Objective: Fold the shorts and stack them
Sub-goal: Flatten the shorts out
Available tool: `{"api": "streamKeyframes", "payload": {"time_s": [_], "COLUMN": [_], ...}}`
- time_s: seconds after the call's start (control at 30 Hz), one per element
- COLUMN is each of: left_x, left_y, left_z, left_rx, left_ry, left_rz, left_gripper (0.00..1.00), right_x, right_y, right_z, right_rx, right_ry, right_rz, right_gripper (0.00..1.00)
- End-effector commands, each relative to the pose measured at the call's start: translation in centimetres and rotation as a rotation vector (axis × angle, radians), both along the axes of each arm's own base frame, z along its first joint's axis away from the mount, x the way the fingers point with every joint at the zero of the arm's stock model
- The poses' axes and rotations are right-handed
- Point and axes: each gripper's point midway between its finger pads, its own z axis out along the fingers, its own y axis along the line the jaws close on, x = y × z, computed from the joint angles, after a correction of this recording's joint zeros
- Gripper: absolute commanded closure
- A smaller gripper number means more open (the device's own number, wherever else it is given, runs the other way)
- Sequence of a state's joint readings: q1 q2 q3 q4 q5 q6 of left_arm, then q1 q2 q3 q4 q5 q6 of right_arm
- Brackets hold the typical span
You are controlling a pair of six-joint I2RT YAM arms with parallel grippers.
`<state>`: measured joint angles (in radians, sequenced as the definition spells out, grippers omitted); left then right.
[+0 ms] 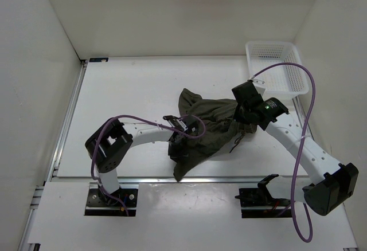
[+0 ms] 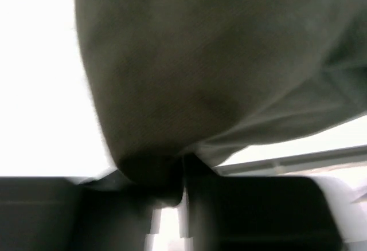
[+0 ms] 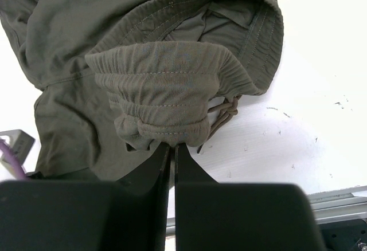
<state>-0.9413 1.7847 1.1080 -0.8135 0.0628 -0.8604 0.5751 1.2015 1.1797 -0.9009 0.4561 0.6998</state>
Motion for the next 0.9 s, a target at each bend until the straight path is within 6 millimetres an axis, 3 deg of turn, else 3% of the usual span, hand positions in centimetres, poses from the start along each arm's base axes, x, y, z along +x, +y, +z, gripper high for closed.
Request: {"api": "streamKeyframes", "payload": {"time_s": [0.0, 0.03, 0.13, 0.2, 0.23, 0.3, 0.33, 0.37, 0.4, 0.43, 0.47, 0.5, 0.53, 0.57, 0.6, 0.63, 0.67, 0.73, 0.8, 0.83, 0.87], "left_x": [0.7, 0.7, 1.5, 3.1, 5.4, 7.7, 8.6, 11.9, 13.5, 15.3, 18.3, 19.7, 21.0, 23.1, 24.0, 24.6, 25.3, 25.5, 24.6, 24.5, 24.1], "left_y": [-0.5, -0.5, 0.5, 2.1, 2.8, 4.4, 5.5, 6.7, 7.6, 9.9, 10.3, 11.1, 11.7, 13.0, 13.6, 14.1, 15.1, 15.8, 16.6, 16.4, 16.6], "left_z": [0.5, 0.5, 1.4, 2.9, 4.6, 6.7, 7.8, 10.1, 11.6, 12.9, 16.8, 18.6, 20.5, 24.3, 26.3, 28.0, 31.2, 33.4, 34.4, 34.4, 33.9], "left_rx": [-0.007, -0.007, 0.038, 0.096, 0.099, 0.123, 0.14, 0.13, 0.13, 0.161, 0.144, 0.147, 0.142, 0.125, 0.111, 0.096, 0.061, 0.024, -0.008, -0.028, -0.038], "left_ry": [-0.034, -0.034, -0.06, -0.1, -0.163, -0.214, -0.226, -0.29, -0.326, -0.337, -0.439, -0.475, -0.514, -0.587, -0.626, -0.664, -0.745, -0.801, -0.822, -0.83, -0.817], "left_rz": [-0.005, -0.005, -0.013, 0.009, 0.029, 0.06, 0.075, 0.108, 0.124, 0.148, 0.185, 0.207, 0.229, 0.267, 0.284, 0.301, 0.336, 0.366, 0.382, 0.377, 0.375], "left_gripper": [0.8, 0.89, 0.89, 0.89, 0.89, 0.89, 0.89, 0.89, 0.89, 0.89, 0.89, 0.89, 0.89, 0.89, 0.89, 0.89, 0.89, 0.89, 0.89, 0.89, 0.89], "right_x": [0.6, 0.6, 0.7, 1.0, 1.3, 2.5, 3.8, 4.9, 6.2, 8.8, 10.2, 12.1, 14.6, 15.6, 16.4, 16.6, 16.9, 16.1, 14.9, 13.5, 13.1], "right_y": [0.0, 0.0, 0.0, -0.1, 0.1, 0.3, 0.4, 0.9, 0.6, 1.4, 1.5, 1.0, 1.8, 2.0, 2.2, 2.5, 2.9, 2.5, 2.2, 1.7, 1.7], "right_z": [1.1, 1.1, 0.9, 1.0, 1.4, 1.8, 3.2, 3.2, 3.7, 5.5, 6.4, 7.4, 9.9, 11.4, 13.1, 15.1, 18.0, 21.6, 21.8, 23.0, 20.1], "right_rx": [0.021, 0.021, 0.01, 0.015, 0.011, 0.009, 0.024, 0.023, 0.023, 0.023, 0.024, 0.031, 0.055, 0.081, 0.109, 0.127, 0.154, 0.188, 0.189, 0.201, 0.189], "right_ry": [-0.051, -0.051, -0.043, -0.051, -0.058, -0.073, -0.112, -0.106, -0.119, -0.158, -0.172, -0.199, -0.249, -0.273, -0.309, -0.352, -0.426, -0.522, -0.533, -0.567, -0.509], "right_rz": [-0.004, -0.004, 0.003, -0.006, 0.003, 0.005, 0.004, 0.017, 0.011, 0.032, 0.035, 0.017, 0.031, 0.034, 0.037, 0.059, 0.073, 0.073, 0.088, 0.088, 0.098], "right_gripper": [1.0, 1.0, 1.0, 1.0, 1.0, 1.0, 1.0, 1.0, 1.0, 1.0, 1.0, 1.0, 1.0, 1.0, 1.0, 1.0, 1.0, 1.0, 1.0, 1.0, 1.0]}}
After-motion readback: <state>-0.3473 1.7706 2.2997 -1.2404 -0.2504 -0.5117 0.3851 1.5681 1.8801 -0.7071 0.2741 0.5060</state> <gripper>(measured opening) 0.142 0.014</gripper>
